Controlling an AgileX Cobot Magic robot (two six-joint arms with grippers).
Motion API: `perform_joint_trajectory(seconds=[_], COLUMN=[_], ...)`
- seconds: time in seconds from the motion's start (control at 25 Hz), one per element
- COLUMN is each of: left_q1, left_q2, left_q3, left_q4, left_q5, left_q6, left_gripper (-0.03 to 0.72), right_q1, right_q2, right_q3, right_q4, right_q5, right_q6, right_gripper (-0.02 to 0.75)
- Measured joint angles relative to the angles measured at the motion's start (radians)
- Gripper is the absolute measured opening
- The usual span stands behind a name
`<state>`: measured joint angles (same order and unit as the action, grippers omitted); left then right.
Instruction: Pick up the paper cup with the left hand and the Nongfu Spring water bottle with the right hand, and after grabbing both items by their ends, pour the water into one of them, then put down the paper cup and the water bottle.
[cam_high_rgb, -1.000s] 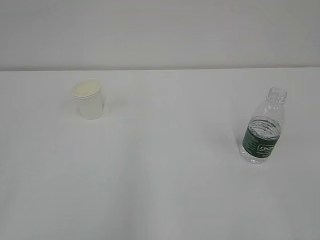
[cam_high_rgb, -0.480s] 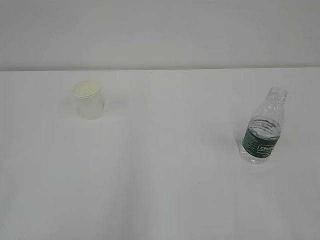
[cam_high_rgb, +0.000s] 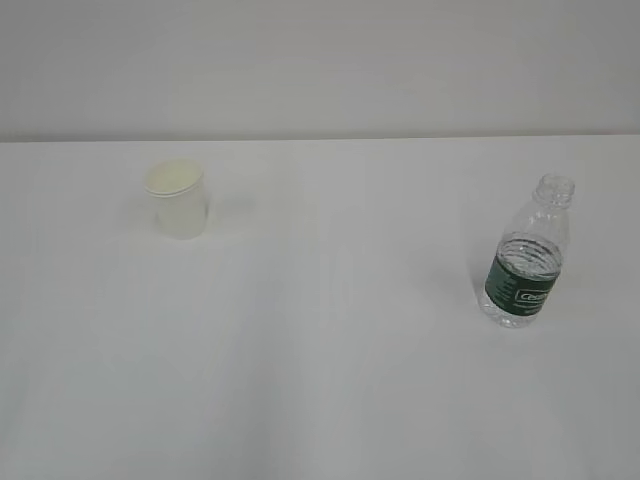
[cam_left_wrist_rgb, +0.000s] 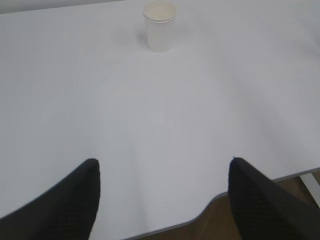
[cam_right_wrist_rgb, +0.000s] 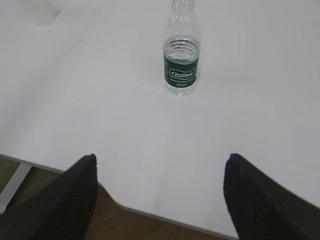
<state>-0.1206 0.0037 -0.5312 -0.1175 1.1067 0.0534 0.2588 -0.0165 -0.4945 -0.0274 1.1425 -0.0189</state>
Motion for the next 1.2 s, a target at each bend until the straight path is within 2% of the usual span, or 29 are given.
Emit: perform_joint_trajectory(seconds=[0.64, 1.2], left_q1=[0.0, 0.0], left_q2=[0.045, 0.28], left_q3=[-0.031, -0.031], left_q4=[-0.026, -0.031], left_q5=[-0.021, -0.257], left_q6=[0.0, 0.0], left_gripper=[0.568, 0.568], right_q1=[0.0, 0.0], right_q2=[0.045, 0.215], right_q3=[-0.04, -0.04], right_q4=[0.027, 0.046], right_q5=[-0.051, -0.241], right_q6=[0.004, 0.005], right_gripper=[0.587, 0.588])
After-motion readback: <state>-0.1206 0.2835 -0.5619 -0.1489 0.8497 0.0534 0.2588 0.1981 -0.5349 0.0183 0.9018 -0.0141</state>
